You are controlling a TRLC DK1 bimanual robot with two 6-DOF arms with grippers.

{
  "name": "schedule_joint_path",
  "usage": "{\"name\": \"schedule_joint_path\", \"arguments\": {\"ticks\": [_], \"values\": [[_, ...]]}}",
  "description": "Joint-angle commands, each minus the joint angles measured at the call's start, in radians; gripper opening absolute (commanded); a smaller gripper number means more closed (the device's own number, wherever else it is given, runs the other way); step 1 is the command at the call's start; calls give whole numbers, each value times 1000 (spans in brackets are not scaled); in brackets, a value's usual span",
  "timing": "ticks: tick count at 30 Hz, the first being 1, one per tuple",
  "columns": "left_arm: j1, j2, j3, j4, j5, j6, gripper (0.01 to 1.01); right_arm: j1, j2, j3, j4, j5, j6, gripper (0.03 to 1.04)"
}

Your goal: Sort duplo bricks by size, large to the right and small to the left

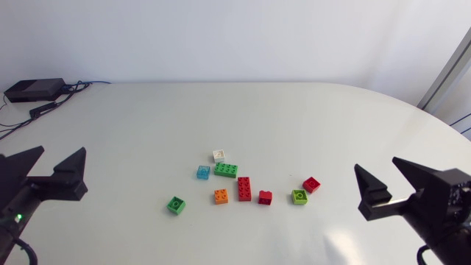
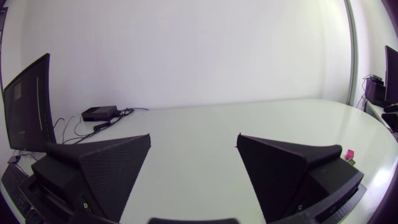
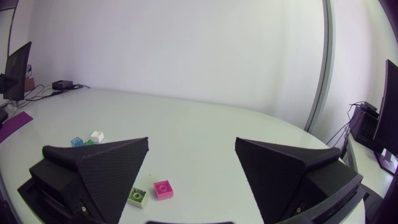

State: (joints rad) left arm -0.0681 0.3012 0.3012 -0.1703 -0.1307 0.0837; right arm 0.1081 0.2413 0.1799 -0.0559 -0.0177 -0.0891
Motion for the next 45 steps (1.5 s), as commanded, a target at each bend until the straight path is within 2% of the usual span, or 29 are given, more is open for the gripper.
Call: {"name": "schedule_joint_path", "arguments": {"ticks": [1,4,8,13,15,18,19,21,22,23,25,27,37,40,41,42,43,45], "values": [[-16,177,128,-55,-1,-38,951,7,161,119,-18,-1,22,1005],[-59,309,236,-121,0,-73,948,4,302,210,-48,-1,22,1005],[-111,550,411,-273,9,-87,925,-8,517,325,-111,-14,45,1005],[-125,786,544,-371,62,-39,926,-41,730,403,-183,-111,46,1005],[-168,871,590,-411,55,44,925,-65,833,417,-186,-157,45,1005],[-239,946,641,-488,57,82,926,-77,1003,467,-240,-194,40,1005],[-257,958,642,-494,63,102,926,-76,1061,494,-277,-194,9,1005],[-306,972,636,-492,71,123,925,-67,1181,546,-366,-199,-110,1005],[-318,977,633,-489,71,125,925,-64,1224,572,-446,-206,-210,1005],[-326,983,630,-480,71,125,925,-65,1241,572,-441,-238,-236,1005],[-332,990,628,-475,72,125,925,-64,1231,563,-386,-268,-213,992],[-329,997,621,-466,79,131,925,-41,1233,578,-371,-208,-198,989],[-318,1001,564,-420,83,160,925,25,1457,668,-325,-99,-221,982],[-320,998,556,-414,88,171,923,39,1491,676,-300,-93,-222,851],[-320,997,555,-413,88,174,923,44,1494,678,-288,-91,-225,744],[-320,995,552,-408,88,179,923,48,1497,679,-277,-93,-238,575],[-320,992,547,-405,88,179,923,53,1495,682,-268,-97,-250,451],[-322,983,533,-393,88,186,923,64,1494,682,-251,-99,-264,320]]}}
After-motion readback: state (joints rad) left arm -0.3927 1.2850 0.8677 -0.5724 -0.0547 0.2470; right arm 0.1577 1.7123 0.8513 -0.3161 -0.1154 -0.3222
